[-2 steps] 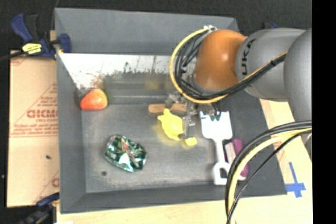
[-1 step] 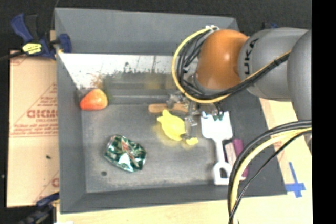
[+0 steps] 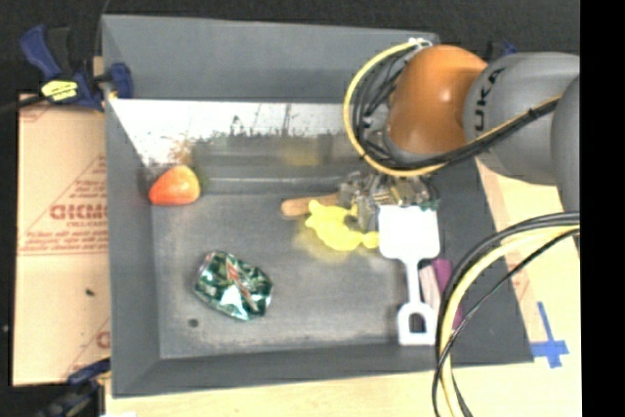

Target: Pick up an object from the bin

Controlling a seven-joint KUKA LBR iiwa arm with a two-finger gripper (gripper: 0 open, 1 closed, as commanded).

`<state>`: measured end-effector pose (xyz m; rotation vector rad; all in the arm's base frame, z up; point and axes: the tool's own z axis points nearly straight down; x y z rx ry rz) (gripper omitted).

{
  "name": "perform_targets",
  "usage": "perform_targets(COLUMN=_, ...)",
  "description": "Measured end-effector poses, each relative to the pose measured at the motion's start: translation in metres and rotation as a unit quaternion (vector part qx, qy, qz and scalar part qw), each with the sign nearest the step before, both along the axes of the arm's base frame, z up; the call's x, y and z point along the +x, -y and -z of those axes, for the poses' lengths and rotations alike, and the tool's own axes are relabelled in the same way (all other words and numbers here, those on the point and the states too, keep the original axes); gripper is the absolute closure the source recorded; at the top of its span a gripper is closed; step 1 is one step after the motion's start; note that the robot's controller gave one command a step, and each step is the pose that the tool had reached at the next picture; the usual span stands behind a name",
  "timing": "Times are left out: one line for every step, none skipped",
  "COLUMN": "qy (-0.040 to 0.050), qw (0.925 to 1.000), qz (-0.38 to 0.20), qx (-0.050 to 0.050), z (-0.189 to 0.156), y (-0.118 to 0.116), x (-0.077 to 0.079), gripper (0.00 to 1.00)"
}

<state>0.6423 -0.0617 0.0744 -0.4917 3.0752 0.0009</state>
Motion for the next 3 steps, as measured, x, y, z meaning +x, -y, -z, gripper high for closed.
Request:
perform_targets(qy=0.0, qw=1.0, qz=0.0, qx=0.0, z=0.0, y=0.0, x=0.0, gripper=1.0)
perform_targets(qy=0.0006, qw=1.0, qz=-0.001, qx=0.001, z=-0.009, y=-0.015, x=-0.001, gripper=1.0)
perform_targets(qy=0.0002, qw=1.0, qz=-0.004, qx=0.0, z=-0.123, y=-0.006, x=-0.013, gripper=1.0)
